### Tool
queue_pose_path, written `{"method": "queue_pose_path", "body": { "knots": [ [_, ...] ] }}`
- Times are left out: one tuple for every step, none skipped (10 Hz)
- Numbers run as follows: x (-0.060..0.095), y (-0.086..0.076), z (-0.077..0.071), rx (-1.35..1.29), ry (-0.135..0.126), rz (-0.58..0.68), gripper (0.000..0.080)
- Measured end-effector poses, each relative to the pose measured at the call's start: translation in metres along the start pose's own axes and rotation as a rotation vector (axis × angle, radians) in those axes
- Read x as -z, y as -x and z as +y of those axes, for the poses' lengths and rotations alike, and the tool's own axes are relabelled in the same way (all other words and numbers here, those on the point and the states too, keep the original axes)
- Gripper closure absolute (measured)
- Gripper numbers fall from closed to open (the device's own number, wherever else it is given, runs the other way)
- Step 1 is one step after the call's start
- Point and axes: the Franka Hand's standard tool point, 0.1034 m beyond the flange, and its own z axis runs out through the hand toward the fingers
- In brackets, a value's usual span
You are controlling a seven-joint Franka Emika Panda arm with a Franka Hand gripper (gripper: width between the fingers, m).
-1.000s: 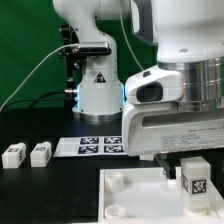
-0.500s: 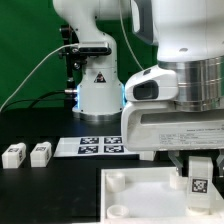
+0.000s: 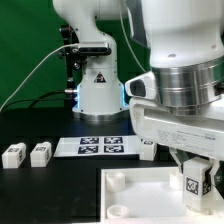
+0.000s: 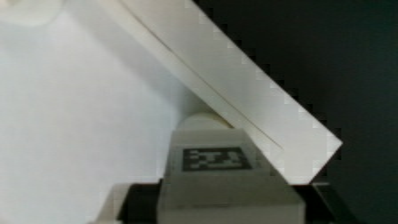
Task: Assemble one leg
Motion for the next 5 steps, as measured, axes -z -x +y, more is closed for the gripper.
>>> {"method": "queue_pose_path", "body": {
  "knots": [
    [-0.001,0.0014,-0.0019,-0.166,-0.019,-0.012,0.0503],
    [-0.0012,0.0018,-0.0031,-0.275,-0.033,-0.019,0.0503],
    [-0.0012,0.002,-0.0033,-0.319,-0.033,-0.02,0.0503],
    [-0.0018,0.0034,-0.0035,-0.356,-0.032,-0.021,0.0503],
    [-0.002,0.0035,-0.0034,-0.329,-0.032,-0.02,0.0267]
  ]
}}
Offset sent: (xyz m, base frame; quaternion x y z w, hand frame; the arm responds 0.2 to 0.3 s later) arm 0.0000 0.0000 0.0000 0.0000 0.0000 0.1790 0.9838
